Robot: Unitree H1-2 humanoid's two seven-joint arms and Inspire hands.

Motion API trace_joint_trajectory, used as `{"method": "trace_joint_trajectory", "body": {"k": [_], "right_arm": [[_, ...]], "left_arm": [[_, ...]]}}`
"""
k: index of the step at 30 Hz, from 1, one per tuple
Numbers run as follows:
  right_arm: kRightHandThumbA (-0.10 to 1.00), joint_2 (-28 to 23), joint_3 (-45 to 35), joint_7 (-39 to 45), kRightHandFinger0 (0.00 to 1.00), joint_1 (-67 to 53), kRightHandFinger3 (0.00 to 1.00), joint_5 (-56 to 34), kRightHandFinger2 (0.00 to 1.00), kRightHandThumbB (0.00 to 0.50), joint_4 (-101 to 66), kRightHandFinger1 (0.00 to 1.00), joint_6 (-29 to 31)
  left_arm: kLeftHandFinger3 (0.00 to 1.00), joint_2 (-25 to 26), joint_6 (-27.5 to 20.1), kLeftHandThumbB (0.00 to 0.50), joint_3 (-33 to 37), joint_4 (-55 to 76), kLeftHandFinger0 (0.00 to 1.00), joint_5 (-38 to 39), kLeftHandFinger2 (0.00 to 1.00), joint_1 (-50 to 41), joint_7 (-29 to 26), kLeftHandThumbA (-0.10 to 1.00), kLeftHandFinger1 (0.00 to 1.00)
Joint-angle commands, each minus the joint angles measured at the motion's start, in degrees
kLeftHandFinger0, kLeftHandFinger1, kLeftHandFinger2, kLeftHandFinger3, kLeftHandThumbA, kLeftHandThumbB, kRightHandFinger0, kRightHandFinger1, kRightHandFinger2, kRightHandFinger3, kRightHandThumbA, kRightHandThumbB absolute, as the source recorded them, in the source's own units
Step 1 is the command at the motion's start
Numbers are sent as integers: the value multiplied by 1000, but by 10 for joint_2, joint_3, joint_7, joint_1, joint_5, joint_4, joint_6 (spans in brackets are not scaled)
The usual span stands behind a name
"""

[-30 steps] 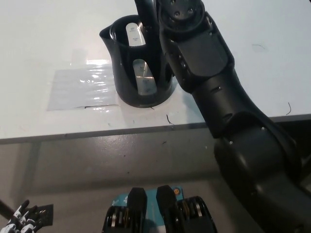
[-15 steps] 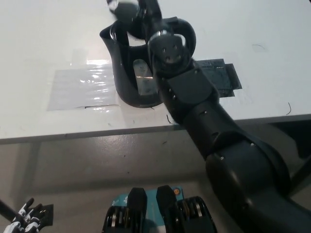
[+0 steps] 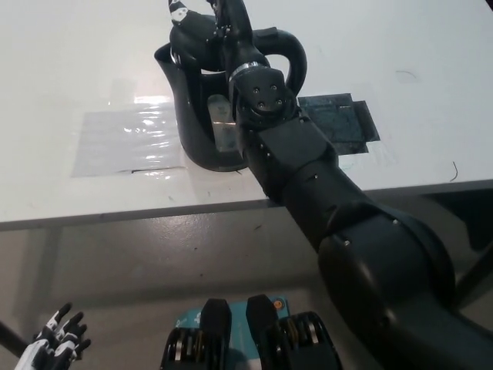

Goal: The robot uses its right hand to push down on the lid of a kettle kept in the middle of the desk to close it

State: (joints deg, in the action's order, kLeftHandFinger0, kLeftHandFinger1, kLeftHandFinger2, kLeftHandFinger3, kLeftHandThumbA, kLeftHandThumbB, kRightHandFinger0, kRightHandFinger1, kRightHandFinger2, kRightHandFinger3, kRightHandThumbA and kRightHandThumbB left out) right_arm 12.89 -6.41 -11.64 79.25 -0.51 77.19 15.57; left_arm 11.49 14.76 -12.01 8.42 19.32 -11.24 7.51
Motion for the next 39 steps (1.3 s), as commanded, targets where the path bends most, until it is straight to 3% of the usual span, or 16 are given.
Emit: {"method": "trace_joint_trajectory", "body": {"k": [1, 5, 7, 8, 10, 11, 13, 15, 16, 18, 19, 21, 22, 25, 29, 39], "right_arm": [[545, 25, 8, 10, 1000, 43, 1000, -5, 1000, 88, 17, 1000, -12], [500, 28, 21, 3, 985, 74, 1000, 7, 1000, 78, 25, 1000, -25], [517, 29, 29, -3, 861, 85, 1000, 11, 1000, 89, 28, 886, -33], [503, 30, 28, -6, 669, 89, 1000, 8, 769, 108, 30, 677, -36], [477, 33, 30, -6, 603, 98, 1000, 5, 668, 110, 34, 611, -41], [467, 32, 29, -2, 652, 101, 1000, 2, 756, 106, 34, 693, -41], [486, 33, 33, -1, 670, 106, 1000, 6, 760, 106, 37, 691, -48], [530, 35, 38, 1, 827, 109, 1000, 9, 954, 114, 40, 865, -52], [516, 37, 39, -1, 681, 110, 1000, 7, 800, 104, 41, 684, -55], [495, 37, 38, -3, 602, 110, 1000, 3, 801, 96, 43, 640, -59], [494, 36, 43, -3, 611, 106, 1000, 7, 813, 89, 43, 650, -57], [509, 35, 45, -2, 806, 98, 1000, 7, 966, 85, 44, 813, -57], [470, 35, 35, 4, 940, 80, 1000, -6, 1000, 72, 45, 959, -59], [510, 25, 47, -2, 1000, 47, 1000, 7, 1000, 66, 48, 1000, -60], [555, 14, 46, -6, 1000, 39, 1000, 2, 1000, 88, 48, 1000, -63], [486, -9, 17, 16, 943, 25, 1000, -22, 1000, 53, 45, 1000, -37]], "left_arm": [[1000, 11, 2, 91, 10, 19, 994, -13, 1000, 10, 6, 503, 1000], [1000, 9, 9, 91, 23, 27, 1000, -21, 1000, 19, 3, 521, 1000], [1000, 9, 16, 79, 28, 32, 1000, -22, 1000, 20, 0, 520, 1000], [1000, 7, 17, 69, 30, 33, 1000, -24, 1000, 22, -1, 518, 1000], [1000, 7, 22, 27, 33, 37, 1000, -23, 1000, 23, 0, 513, 1000], [1000, 4, 25, 10, 35, 38, 1000, -23, 1000, 26, 0, 497, 1000], [1000, 1, 31, 0, 37, 42, 1000, -21, 1000, 27, -1, 460, 1000], [1000, 1, 30, 2, 39, 44, 1000, -21, 1000, 27, 0, 446, 1000], [1000, 0, 30, 0, 38, 44, 1000, -20, 1000, 27, 0, 430, 1000], [1000, 2, 27, 0, 39, 46, 1000, -21, 1000, 30, 1, 436, 1000], [1000, 3, 22, 0, 39, 43, 1000, -20, 1000, 31, 3, 443, 1000], [1000, 1, 27, 0, 37, 47, 1000, -18, 1000, 30, 0, 442, 1000], [1000, 1, 36, 0, 37, 54, 1000, -21, 1000, 28, -4, 433, 1000], [1000, 8, 27, 9, 40, 59, 1000, -26, 1000, 23, 3, 460, 1000], [1000, 11, 26, 0, 34, 59, 1000, -21, 1000, 23, 3, 454, 1000], [1000, 9, 25, 4, 27, 58, 1000, -20, 1000, 19, -1, 426, 1000]]}}
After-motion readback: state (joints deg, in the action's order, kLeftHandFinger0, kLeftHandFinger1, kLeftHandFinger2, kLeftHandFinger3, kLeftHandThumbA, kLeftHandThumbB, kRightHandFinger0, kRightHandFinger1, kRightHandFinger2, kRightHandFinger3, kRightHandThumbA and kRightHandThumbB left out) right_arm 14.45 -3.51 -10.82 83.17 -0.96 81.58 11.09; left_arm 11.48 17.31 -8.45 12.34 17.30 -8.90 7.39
